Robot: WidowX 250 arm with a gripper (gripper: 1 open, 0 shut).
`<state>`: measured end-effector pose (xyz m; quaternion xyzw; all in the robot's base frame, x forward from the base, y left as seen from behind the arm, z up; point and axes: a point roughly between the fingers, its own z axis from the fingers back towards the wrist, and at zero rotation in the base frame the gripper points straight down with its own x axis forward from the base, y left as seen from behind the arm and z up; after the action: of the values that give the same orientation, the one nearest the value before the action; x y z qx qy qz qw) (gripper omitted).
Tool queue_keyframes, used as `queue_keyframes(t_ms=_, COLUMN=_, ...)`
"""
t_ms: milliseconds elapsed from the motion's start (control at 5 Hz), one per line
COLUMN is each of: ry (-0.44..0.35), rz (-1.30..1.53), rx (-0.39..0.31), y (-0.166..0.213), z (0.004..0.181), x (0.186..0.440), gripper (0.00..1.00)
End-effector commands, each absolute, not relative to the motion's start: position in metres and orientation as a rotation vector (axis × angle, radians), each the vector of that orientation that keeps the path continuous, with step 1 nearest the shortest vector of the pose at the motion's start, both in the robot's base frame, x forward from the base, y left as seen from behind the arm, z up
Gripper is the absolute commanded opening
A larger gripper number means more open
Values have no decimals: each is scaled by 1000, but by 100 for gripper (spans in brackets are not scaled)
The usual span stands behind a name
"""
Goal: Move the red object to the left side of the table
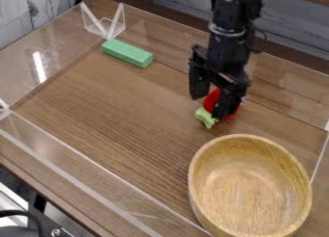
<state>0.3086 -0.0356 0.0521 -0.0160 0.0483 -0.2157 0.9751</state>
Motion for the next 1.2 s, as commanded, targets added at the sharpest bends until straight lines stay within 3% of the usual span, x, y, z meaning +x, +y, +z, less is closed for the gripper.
queue_keyframes(t_ms=0, ry=31, rz=-469, rx=-26, y=-41, z=59, x=323, gripper=100)
queue_keyframes(t_ms=1000, ry=4, rz=-460, rx=-38, y=-42, z=46, x=328, gripper=100)
